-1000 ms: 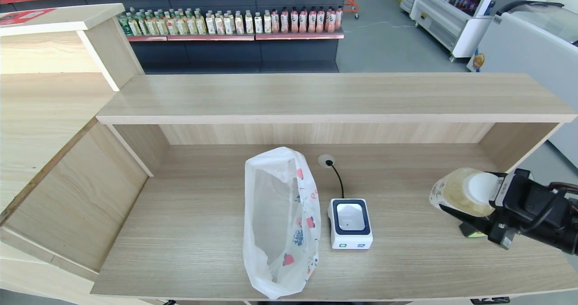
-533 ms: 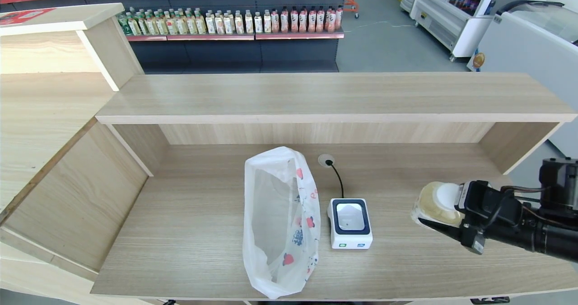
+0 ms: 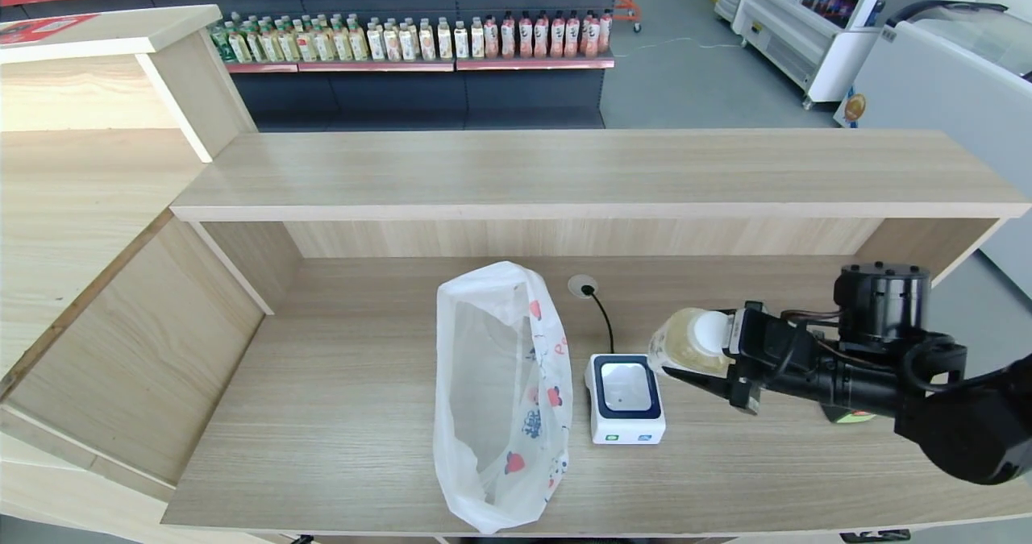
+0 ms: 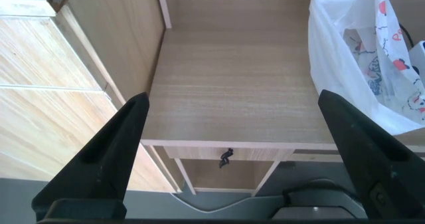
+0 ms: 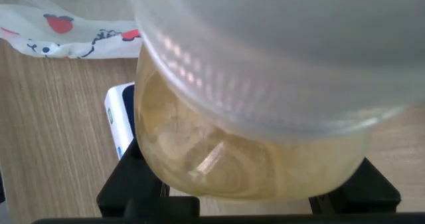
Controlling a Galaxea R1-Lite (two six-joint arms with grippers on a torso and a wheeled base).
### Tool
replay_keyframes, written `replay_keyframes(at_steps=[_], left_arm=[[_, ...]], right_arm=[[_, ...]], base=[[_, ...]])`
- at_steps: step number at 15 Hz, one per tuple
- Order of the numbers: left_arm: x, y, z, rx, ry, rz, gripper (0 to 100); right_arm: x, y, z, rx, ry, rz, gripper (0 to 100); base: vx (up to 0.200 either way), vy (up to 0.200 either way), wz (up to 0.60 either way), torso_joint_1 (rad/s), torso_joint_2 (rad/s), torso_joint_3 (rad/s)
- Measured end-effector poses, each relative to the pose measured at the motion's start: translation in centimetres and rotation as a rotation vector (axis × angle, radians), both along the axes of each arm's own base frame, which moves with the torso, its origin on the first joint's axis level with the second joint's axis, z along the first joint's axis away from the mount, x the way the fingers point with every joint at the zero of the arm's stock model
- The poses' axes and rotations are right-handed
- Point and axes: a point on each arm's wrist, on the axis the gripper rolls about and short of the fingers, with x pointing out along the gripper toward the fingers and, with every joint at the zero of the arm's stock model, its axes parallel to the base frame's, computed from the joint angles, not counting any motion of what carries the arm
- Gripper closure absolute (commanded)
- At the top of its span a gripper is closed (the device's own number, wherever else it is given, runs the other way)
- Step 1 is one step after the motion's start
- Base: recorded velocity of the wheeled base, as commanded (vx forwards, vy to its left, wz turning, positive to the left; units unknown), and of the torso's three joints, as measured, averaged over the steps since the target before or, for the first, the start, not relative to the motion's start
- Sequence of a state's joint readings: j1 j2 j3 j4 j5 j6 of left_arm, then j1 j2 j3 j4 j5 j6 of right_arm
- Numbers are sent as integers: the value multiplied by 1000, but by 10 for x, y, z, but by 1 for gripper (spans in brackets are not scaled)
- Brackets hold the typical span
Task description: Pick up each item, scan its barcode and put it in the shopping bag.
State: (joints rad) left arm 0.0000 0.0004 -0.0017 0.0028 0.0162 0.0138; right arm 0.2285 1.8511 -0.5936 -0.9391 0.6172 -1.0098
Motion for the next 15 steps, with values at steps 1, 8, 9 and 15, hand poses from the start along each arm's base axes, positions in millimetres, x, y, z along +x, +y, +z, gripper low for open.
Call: replay_keyframes(at_steps=[1, 8, 9, 15], left_arm=[[0, 0, 0, 0, 0, 0, 0], [0, 0, 0, 0, 0, 1, 0], [0, 0, 0, 0, 0, 1, 0], [0, 0, 0, 0, 0, 0, 0]], right_arm=[[5, 5, -6, 13, -17, 36, 100], [18, 18, -40, 30, -12, 173, 100], [19, 19, -44, 32, -18, 189, 100], [28, 17, -55, -3, -85, 228, 100]], base=[[0, 0, 0, 0, 0, 0], [0, 0, 0, 0, 0, 0], [0, 0, 0, 0, 0, 0], [0, 0, 0, 0, 0, 0]])
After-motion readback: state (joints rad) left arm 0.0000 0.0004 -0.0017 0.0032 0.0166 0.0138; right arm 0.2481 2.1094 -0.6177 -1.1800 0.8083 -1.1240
